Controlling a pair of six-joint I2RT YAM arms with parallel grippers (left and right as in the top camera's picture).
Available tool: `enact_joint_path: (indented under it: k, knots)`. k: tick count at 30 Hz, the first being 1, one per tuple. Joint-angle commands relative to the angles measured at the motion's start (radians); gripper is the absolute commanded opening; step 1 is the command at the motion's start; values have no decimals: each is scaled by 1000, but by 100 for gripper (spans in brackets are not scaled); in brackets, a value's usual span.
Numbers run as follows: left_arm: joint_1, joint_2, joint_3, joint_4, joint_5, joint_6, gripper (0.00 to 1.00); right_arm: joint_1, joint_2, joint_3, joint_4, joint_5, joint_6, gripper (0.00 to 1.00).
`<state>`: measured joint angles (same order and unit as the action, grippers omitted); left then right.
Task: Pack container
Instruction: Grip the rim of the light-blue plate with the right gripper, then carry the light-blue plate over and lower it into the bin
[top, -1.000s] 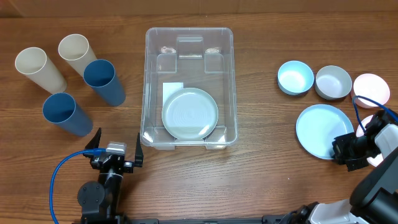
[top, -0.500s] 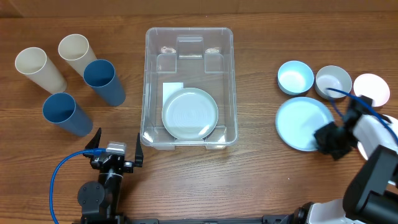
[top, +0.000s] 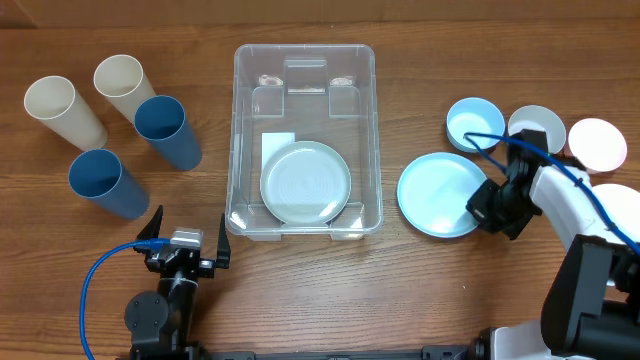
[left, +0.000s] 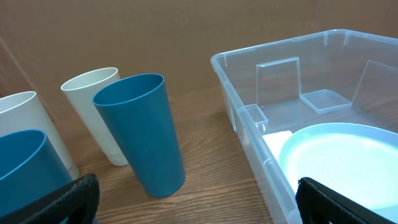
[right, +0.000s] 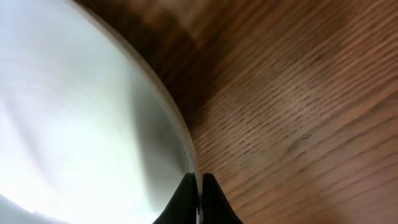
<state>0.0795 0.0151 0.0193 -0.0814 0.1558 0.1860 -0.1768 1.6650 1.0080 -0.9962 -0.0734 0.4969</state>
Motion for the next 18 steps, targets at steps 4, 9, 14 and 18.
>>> enact_joint_path:
  k: [4, 9, 14, 18]
  knots:
    - [7, -9, -5, 1, -2, -10, 100, -2, -37, 265, -129, 19, -49, 4]
    - [7, -9, -5, 0, -2, -10, 100, -2, -38, 533, -294, 16, -71, 4]
    - [7, -9, -5, 0, -2, -10, 100, 8, -39, 694, -381, -76, -135, 4]
    - [7, -9, -5, 0, -2, -10, 100, 91, -54, 748, -410, -192, -222, 4]
